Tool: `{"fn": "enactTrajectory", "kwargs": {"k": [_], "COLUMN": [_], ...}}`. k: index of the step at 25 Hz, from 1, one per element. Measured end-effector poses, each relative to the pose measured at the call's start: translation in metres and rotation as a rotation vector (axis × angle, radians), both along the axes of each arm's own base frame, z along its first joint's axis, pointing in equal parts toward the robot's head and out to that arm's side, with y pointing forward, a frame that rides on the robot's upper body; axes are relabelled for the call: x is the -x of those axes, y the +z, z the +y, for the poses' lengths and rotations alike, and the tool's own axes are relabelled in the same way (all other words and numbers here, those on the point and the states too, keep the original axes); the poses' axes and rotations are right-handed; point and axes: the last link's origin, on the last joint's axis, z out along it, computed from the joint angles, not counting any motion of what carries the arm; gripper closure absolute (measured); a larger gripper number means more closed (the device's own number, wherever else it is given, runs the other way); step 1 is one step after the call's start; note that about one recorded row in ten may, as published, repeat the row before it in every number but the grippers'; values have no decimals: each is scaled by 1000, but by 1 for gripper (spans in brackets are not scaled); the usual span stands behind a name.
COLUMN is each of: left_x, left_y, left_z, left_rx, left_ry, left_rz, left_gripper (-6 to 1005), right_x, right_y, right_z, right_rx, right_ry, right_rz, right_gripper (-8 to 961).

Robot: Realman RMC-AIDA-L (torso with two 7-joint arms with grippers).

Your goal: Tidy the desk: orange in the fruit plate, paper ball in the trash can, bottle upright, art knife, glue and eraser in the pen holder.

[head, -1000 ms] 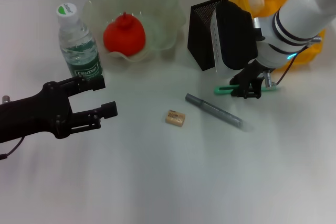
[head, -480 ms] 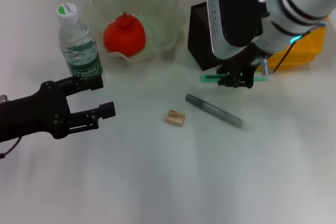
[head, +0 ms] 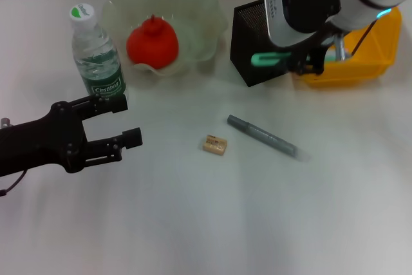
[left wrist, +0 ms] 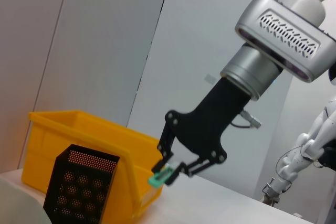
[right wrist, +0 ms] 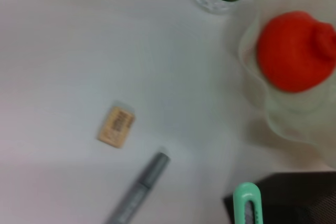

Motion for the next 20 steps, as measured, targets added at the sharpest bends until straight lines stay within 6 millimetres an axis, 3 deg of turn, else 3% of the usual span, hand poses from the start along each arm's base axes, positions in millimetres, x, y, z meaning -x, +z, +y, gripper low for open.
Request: {"fn": "enactTrajectory", "kwargs": {"k": [8,20], "left_x": [1,-1], "left_y": [0,-3], "left_z": [-1,-1], "left_rx": [-5,-19], "left_ry": [5,3], "left_rz": [-6,-17], "left_gripper": [228,230], "right_x": [17,19], "right_y": [23,17], "right_z": [1,10], "right_rx": [-128,-107], "right_ry": [101,255], "right_rz": [-92,-185], "right_gripper": [782,782]}}
